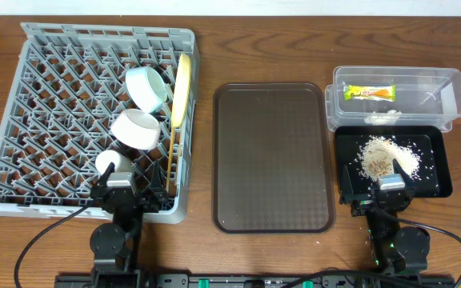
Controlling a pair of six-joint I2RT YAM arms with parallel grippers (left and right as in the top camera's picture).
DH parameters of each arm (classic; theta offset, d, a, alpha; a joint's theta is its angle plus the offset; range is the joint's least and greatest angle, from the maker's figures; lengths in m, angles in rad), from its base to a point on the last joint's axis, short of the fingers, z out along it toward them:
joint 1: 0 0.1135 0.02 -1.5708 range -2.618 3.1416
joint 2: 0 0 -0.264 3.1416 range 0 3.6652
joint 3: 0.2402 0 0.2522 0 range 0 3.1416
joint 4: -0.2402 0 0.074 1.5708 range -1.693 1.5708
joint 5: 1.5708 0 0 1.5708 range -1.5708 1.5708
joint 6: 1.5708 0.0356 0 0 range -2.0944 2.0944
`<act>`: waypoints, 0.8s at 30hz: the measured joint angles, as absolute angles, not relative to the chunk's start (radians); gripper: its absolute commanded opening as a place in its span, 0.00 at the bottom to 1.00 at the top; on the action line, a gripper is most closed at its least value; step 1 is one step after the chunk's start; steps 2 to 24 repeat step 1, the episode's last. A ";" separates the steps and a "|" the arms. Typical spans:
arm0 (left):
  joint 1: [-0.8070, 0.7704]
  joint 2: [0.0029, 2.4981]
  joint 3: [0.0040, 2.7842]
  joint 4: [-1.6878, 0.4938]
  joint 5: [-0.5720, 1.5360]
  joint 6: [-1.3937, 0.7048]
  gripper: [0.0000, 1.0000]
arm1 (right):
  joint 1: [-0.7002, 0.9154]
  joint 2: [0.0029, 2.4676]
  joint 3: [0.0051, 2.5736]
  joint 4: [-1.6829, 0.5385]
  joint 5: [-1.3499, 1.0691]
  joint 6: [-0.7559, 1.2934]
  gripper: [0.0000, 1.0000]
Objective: Sort waste into correct bins and load items into the dishwasher
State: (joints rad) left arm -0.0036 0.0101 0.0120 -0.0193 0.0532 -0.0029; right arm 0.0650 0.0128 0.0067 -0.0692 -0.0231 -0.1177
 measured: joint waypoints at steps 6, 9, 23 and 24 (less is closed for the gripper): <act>-0.004 0.010 0.012 -0.019 0.053 -0.003 0.97 | 0.065 0.013 0.007 -0.069 -0.023 -0.118 0.99; -0.004 0.010 0.012 -0.019 0.053 -0.003 0.97 | 0.065 0.013 0.007 -0.069 -0.023 -0.118 0.99; -0.004 0.010 0.012 -0.019 0.053 -0.003 0.97 | 0.065 0.013 0.007 -0.069 -0.023 -0.118 0.99; -0.004 0.010 0.012 -0.019 0.053 -0.003 0.97 | 0.065 0.013 0.007 -0.069 -0.023 -0.118 0.99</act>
